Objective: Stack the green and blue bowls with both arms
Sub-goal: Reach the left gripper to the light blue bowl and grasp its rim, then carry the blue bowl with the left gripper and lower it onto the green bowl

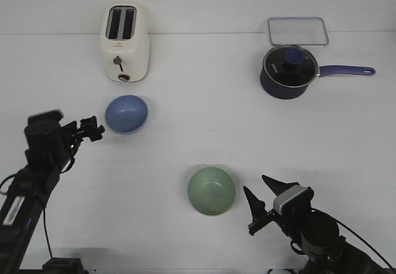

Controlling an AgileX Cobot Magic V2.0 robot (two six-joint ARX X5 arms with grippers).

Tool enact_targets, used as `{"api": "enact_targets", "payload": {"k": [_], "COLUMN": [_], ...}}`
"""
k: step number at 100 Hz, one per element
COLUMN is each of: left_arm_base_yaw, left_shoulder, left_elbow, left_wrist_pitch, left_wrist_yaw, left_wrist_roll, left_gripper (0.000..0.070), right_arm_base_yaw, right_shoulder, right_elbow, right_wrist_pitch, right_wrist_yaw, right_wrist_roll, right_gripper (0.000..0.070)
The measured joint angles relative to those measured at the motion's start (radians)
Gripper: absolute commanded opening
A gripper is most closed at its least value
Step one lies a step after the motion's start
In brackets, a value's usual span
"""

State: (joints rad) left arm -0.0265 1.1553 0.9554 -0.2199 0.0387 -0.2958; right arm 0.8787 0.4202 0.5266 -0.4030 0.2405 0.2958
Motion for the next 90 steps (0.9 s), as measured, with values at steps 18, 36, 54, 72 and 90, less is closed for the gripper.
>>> {"api": "enact_targets", "payload": {"k": [18,36,54,72,90], "left_arm_base_yaw": [0.000,0.000,0.000,0.000,-0.002], "left_shoulder": [0.313,0.509,0.566,0.566,0.564], "left_elbow": [0.141,0.207,0.209,0.212,0.212], "left_wrist_pitch": [-0.045,-0.035,-0.002,0.031,0.022], "left_wrist_yaw": [0.035,0.036,0.036,0.037,0.042], "left_wrist_roll": [0.002,0.002,0.003,0.002,0.017], "left_gripper": [0.0423,0.0418,0.0178,0.0010,0.0010], "right_arm_base_yaw": [0.000,0.000,0.000,0.000,0.000], "right_shoulder": [0.000,0.000,0.000,0.000,0.000], "right_elbow": [0.000,0.000,0.000,0.000,0.000], "right_wrist_pitch": [0.000,0.000,0.000,0.000,0.000], "right_wrist_yaw": [0.000,0.023,0.026,0.027,0.049], "right_wrist_roll": [0.000,0.000,0.000,0.000,0.000], "right_gripper": [0.0409,0.0409,0.0408,0.0408,0.0409]}}
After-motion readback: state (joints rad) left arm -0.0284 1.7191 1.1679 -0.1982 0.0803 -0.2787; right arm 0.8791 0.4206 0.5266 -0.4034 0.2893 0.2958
